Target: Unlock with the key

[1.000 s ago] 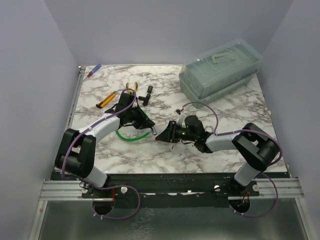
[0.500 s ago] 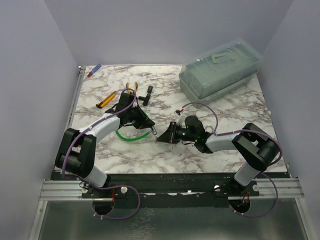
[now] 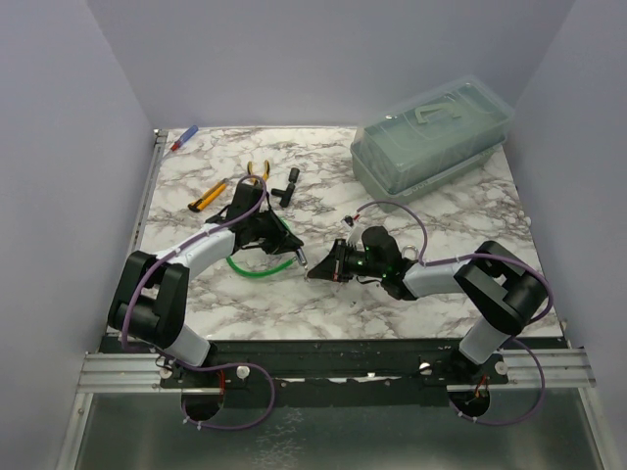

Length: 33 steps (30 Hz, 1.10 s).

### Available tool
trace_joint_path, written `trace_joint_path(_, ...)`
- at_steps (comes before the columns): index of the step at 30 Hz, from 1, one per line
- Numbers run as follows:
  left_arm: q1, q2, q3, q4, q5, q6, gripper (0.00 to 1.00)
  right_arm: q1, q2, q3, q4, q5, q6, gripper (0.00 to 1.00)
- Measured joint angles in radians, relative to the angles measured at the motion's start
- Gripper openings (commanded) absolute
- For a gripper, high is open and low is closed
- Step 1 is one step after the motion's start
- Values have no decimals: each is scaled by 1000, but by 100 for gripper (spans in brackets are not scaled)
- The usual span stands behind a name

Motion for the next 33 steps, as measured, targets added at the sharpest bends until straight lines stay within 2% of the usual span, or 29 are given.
trace_joint_path(33,6,-12,-52,63,0,-54,0,0,26,2,24,0,52,0)
